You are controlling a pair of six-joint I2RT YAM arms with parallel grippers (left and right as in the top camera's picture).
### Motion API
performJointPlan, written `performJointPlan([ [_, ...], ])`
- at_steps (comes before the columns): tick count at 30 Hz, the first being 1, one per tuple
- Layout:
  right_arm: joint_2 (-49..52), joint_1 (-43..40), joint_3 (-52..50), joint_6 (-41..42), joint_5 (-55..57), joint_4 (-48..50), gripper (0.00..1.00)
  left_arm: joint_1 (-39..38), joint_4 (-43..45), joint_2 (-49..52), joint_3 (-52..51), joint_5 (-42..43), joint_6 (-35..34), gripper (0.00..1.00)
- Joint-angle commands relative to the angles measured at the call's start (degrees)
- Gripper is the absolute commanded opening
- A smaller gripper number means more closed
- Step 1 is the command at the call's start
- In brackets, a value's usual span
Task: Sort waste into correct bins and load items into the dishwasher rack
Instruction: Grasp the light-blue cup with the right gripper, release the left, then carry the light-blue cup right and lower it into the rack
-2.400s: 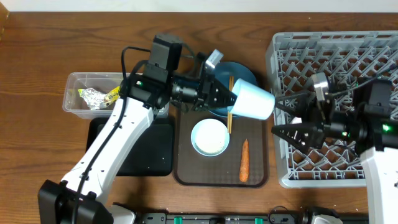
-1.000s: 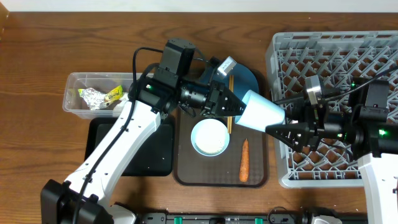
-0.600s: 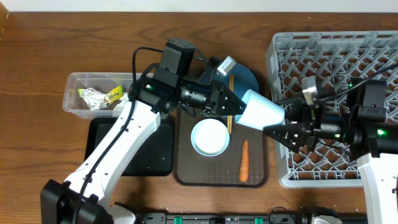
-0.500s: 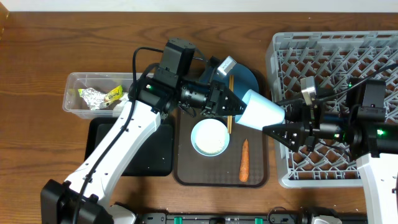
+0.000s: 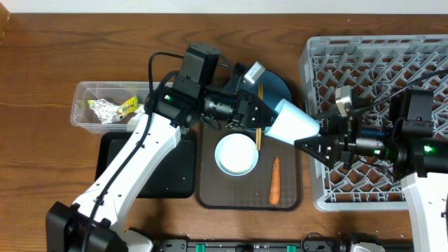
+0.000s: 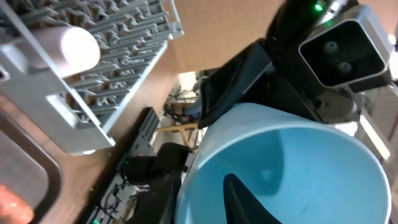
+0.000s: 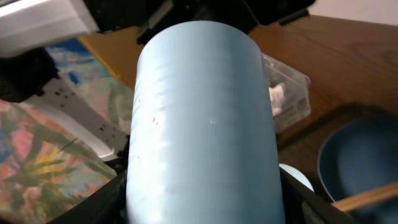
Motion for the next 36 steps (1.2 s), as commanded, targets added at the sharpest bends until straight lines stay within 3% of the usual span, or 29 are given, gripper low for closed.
performJointPlan([
  [1, -0.5, 0.7, 0.8, 2.0, 4.9, -0.1, 0.51, 0.2, 0.1, -0.3, 0.2, -4.9, 1.2, 0.27],
  [12, -0.5, -0.9, 1.1, 20.8, 26.1, 3.9, 0.46, 3.5, -2.1, -0.3, 0.2, -23.6, 4.8, 0.32],
  [22, -0.1, -0.9, 8.1, 32.1, 55.4, -1.2, 0.46, 4.0, -10.6, -0.3, 0.2, -47.5, 9.4, 0.42],
  [30, 8.2, -0.9, 21.2, 32.3, 66.8, -11.6, 0.46, 4.0, -13.4, -0.3, 0.2, -55.5, 9.4, 0.79],
  [36, 17.6, -0.8, 25.3, 32.0, 69.8, -13.9, 0.45, 4.0, -13.4, -0.3, 0.2, -55.5, 9.4, 0.9],
])
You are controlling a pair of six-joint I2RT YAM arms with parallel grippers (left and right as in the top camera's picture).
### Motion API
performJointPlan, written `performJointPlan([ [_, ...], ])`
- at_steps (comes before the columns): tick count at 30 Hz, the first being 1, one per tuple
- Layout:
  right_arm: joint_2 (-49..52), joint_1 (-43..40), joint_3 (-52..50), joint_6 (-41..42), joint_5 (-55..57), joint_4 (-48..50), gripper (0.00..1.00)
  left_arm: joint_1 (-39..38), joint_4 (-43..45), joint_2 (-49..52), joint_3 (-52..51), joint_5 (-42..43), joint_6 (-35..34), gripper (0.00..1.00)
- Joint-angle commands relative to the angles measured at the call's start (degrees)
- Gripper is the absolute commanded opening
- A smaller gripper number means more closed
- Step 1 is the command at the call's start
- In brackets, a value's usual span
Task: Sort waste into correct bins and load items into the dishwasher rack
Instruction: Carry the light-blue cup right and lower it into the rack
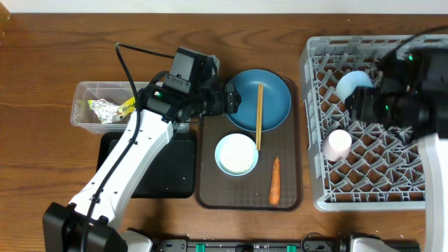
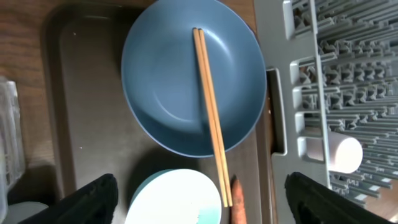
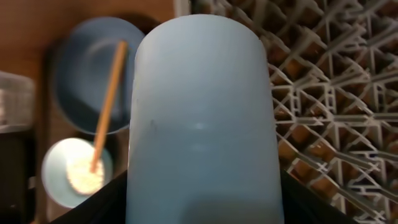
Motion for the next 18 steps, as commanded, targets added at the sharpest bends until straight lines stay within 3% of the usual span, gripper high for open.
performJointPlan([
  [1, 5.4, -0.5, 2.3, 0.2, 3.9, -0.4, 0.45, 0.2, -0.1, -0.3, 0.2, -1.8, 0.6, 0.91],
  [18, 20.6, -0.2, 4.2, -4.0, 3.8, 1.9, 0.42, 0.2, -0.1, -0.3, 0.2, -1.8, 0.6, 0.98],
])
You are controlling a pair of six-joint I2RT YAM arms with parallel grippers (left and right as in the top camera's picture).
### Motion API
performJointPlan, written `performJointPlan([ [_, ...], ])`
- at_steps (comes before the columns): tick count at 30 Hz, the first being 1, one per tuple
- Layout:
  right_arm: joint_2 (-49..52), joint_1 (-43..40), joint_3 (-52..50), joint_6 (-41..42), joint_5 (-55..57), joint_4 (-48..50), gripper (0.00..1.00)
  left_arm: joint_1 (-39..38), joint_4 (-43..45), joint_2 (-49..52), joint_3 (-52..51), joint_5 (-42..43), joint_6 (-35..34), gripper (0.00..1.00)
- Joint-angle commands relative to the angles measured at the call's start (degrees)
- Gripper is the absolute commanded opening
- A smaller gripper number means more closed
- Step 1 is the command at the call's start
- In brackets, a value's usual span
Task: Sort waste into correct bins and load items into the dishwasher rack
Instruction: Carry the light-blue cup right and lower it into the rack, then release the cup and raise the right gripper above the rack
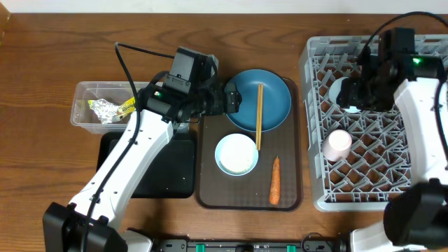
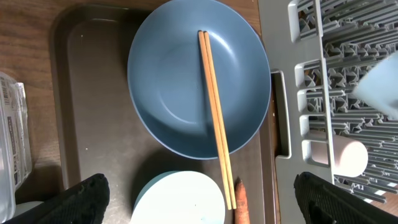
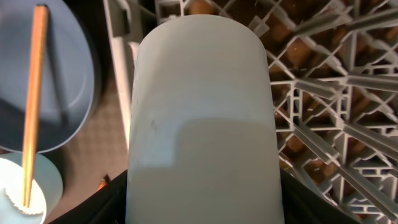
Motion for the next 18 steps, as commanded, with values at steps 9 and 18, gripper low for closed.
performJointPlan([
  [9, 4.4, 0.7, 1.3, -1.5, 0.5, 0.3, 0.42, 0.2, -0.2, -0.3, 0.2, -0.9, 0.6, 0.99],
  [18, 4.7, 1.1, 0.3, -1.5, 0.5, 1.0, 0.44, 0.2, -0.1, -0.3, 0.2, -0.9, 0.6, 0.99],
])
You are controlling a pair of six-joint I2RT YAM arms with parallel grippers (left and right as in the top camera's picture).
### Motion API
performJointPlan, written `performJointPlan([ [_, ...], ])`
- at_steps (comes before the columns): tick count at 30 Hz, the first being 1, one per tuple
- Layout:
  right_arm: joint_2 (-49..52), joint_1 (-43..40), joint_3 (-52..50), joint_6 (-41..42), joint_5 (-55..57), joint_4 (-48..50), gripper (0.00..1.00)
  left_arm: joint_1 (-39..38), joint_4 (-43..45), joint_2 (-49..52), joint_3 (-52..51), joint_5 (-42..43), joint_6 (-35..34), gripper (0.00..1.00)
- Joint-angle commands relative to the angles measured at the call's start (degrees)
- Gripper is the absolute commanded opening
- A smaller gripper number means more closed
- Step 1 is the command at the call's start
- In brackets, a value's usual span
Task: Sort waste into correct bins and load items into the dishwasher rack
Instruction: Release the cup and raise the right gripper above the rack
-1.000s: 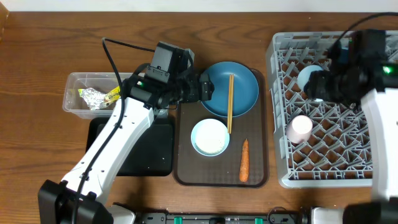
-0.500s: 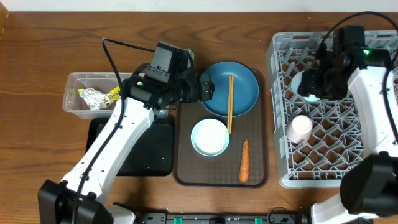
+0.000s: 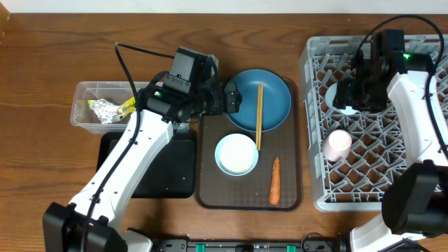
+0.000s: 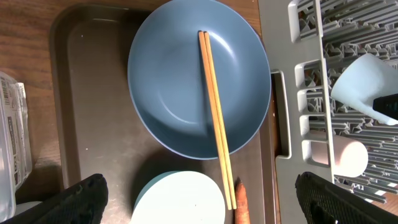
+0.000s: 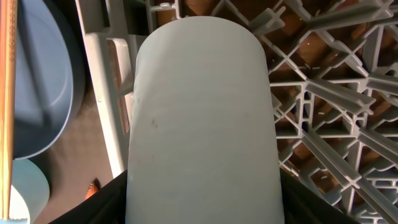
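My right gripper (image 3: 349,99) is shut on a light blue cup (image 3: 342,97), held low over the left part of the grey dishwasher rack (image 3: 420,189). The cup (image 5: 202,118) fills the right wrist view and shows at the edge of the left wrist view as well (image 4: 365,87). A pale pink cup (image 3: 337,145) lies in the rack. My left gripper (image 3: 234,99) hangs open above the blue plate (image 3: 274,94), nothing between its fingers. Two chopsticks (image 3: 259,115) lie across the plate. A light blue bowl (image 3: 236,155) and a carrot (image 3: 275,180) rest on the brown tray (image 3: 210,185).
A clear bin (image 3: 87,112) with foil and wrappers stands at the left of the table. A black tray (image 3: 171,171) lies under my left arm, beside the brown tray. The rack's left wall (image 4: 283,112) runs close to the plate.
The right gripper with the cup has come slightly lower and nearer the rack's grid at its left side. The left arm and the items on the tray have not moved.
First both grippers met at the blue cup above the tray, a left finger inside it and the right gripper around it. Then the left gripper was open over the plate and the right held the cup above the rack. Now the cup is low at the rack's left side.
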Motion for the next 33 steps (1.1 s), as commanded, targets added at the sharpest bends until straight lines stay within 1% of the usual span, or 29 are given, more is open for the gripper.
performJointPlan([
  [1, 0.6, 1.0, 0.3, -0.7, 0.3, 0.2, 0.44, 0.2, -0.1, -0.3, 0.2, -0.9, 0.6, 0.99],
  [17, 0.6, 1.7, -3.6, -0.9, 0.8, 1.7, 0.45, 0.2, -0.1, -0.3, 0.2, -0.9, 0.6, 0.99],
  [19, 0.6, 1.7, -3.7, -0.9, 0.8, 1.8, 0.47, 0.2, -0.1, -0.3, 0.2, -0.9, 0.6, 0.99],
  [23, 0.6, 1.7, -3.7, -0.9, 0.8, 1.9, 0.66, 0.2, -0.2, -0.3, 0.2, -0.9, 0.6, 0.99],
  [27, 0.6, 1.7, -3.7, -0.9, 0.8, 2.1, 0.81, 0.2, -0.1, -0.3, 0.2, -0.9, 0.6, 0.99],
  [30, 0.6, 1.7, -3.7, -0.9, 0.7, 2.1, 0.86, 0.2, -0.1, -0.3, 0.2, -0.9, 0.6, 0.99],
  [33, 0.6, 1.7, -3.3, -0.9, 0.8, 2.1, 0.87, 0.2, -0.1, -0.3, 0.2, -0.9, 0.6, 0.99],
])
